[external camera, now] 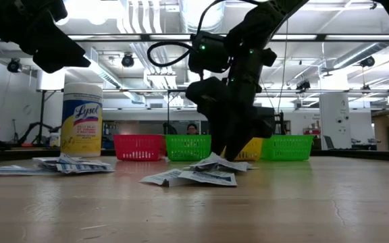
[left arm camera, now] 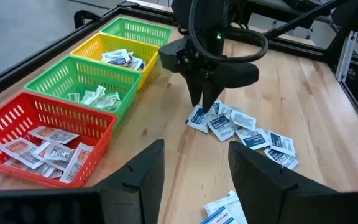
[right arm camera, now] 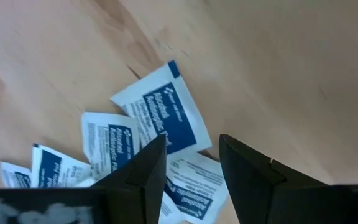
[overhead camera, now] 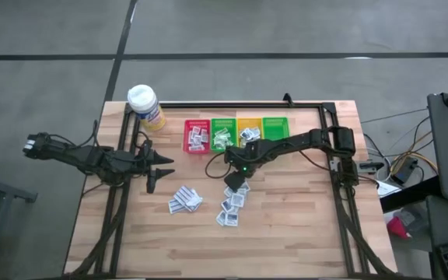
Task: Pick & Place First Aid Supplies
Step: Put the alcohol pad into the yellow bin
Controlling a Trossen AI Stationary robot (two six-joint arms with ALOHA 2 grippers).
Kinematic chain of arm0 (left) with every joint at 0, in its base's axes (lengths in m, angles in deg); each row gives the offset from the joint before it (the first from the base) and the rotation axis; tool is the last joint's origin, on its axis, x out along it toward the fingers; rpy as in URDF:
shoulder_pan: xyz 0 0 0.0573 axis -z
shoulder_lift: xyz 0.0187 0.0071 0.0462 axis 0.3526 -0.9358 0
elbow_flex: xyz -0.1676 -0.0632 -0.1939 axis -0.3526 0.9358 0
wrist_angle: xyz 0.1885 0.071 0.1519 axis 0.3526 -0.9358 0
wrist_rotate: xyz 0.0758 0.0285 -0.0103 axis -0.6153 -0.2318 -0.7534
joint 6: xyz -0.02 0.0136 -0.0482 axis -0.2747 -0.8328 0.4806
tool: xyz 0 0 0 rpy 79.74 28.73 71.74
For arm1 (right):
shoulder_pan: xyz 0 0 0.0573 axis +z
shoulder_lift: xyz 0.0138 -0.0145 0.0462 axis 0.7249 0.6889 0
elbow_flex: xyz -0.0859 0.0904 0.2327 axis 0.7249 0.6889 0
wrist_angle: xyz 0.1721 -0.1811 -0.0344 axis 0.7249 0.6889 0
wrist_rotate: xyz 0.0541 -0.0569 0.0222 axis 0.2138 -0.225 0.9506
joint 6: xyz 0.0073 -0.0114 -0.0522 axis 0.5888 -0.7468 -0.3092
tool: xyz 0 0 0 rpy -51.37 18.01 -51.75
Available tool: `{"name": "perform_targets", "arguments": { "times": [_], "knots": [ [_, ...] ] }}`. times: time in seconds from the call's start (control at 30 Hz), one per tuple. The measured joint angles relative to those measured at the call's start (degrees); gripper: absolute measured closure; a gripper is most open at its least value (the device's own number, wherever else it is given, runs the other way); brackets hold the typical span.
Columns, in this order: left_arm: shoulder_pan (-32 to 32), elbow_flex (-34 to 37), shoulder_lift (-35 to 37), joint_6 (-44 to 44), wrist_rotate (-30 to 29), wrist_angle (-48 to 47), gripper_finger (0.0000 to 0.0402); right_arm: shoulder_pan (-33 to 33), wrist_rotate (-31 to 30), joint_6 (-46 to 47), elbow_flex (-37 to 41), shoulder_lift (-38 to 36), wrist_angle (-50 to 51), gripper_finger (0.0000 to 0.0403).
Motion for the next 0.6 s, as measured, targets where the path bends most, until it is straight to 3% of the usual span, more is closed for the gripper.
{"name": "perform_targets", "arguments": {
  "times": [0.6],
  "knots": [
    [0.0,0.0,0.0,-0.1,-0.3,0.0,0.0229,-0.1,0.2,-0.1,0.2,0.0,-1.8,0.0279]
  ]
}}
